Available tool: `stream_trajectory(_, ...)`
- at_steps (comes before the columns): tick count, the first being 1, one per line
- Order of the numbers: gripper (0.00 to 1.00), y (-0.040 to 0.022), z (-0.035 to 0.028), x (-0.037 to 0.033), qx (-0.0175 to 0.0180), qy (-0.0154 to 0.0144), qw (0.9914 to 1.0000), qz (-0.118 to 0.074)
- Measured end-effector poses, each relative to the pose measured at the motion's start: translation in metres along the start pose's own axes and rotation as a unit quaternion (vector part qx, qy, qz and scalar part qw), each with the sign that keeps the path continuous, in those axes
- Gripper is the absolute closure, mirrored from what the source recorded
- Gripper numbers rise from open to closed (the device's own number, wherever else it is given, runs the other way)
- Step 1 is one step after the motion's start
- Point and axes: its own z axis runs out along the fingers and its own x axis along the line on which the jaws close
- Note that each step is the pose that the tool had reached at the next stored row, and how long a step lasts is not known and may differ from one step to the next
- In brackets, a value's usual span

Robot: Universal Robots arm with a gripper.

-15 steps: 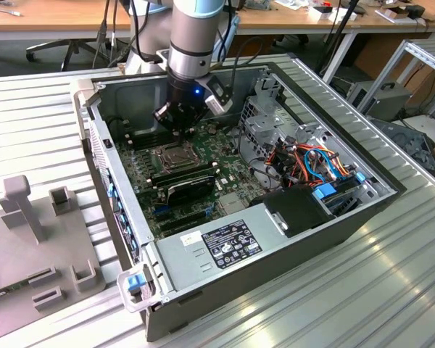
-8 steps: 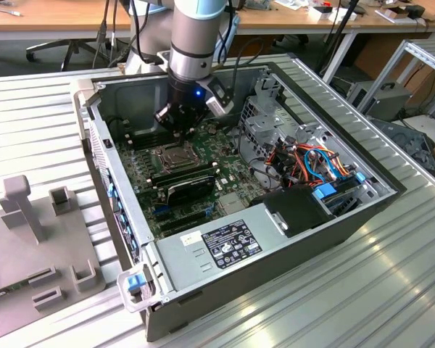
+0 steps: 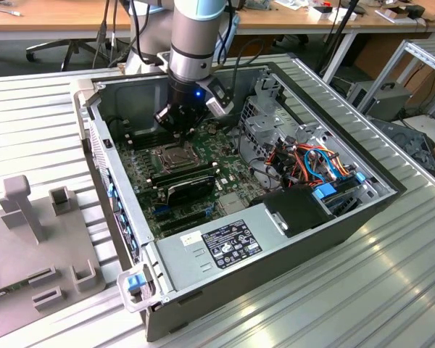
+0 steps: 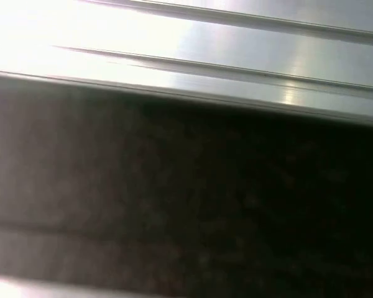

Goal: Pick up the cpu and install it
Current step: 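Install the first cpu locking lever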

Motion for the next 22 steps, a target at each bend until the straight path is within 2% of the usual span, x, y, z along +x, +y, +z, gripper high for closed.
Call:
stream_trajectory(6, 0.89, -0.0001, 0.004, -0.0018, 0.0034, 0.0006, 0.99999, 0.0)
stream_trajectory(8, 0.89, 0.0004, 0.0036, -0.0027, 0.0053, 0.0022, 0.99998, 0.0)
stream_trajectory(11, 0.89, 0.0018, 0.0027, -0.0024, 0.0068, 0.0017, 0.99998, 0.0)
stream_trajectory(13, 0.89, 0.0036, 0.0018, -0.0022, 0.0076, 0.0026, 0.99997, 0.0)
stream_trajectory(17, 0.89, 0.0074, 0.0019, -0.0028, 0.0075, 0.0027, 0.99997, 0.0)
stream_trajectory(21, 0.89, 0.0081, 0.001, -0.003, 0.0076, 0.0029, 0.99997, 0.0)
stream_trajectory(22, 0.89, 0.0093, -0.0002, -0.0041, 0.0057, 0.0013, 0.99998, 0.0)
